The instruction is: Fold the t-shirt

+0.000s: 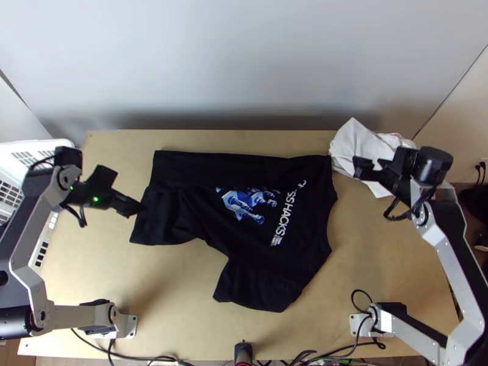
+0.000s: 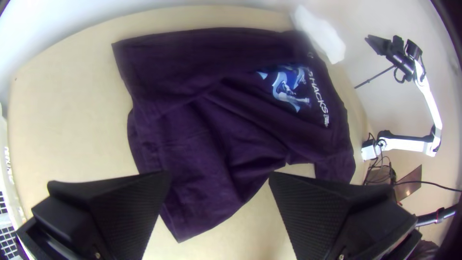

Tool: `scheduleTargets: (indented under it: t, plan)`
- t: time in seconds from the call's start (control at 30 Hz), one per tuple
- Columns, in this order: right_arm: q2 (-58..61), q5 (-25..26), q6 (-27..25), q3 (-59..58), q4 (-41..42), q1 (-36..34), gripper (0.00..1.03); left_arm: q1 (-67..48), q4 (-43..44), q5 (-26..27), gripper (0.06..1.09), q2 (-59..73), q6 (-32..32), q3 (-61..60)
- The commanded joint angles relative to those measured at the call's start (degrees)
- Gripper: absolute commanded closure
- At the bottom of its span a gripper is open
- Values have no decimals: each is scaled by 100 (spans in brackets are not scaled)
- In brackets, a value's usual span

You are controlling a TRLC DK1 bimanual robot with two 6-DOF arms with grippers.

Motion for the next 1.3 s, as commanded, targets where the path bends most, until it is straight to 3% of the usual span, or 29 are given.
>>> scheduleTargets:
  t: [0.0, 0.2, 0.5, 1.27]
  plan:
    - [-559, -7, 63, -381, -202, 397, 4, -224, 942, 342, 10, 23, -173, -799]
    - [-797, -7, 55, -539, -448, 467, 5, -496, 1258, 333, 10, 831, -322, -606]
    - [-1052, -7, -86, -592, -809, 432, 5, -127, 1364, -450, 10, 1772, -384, -70]
    - [-1447, -16, 213, -1005, -862, 511, 5, 31, 1381, -458, 11, 1982, -208, -79]
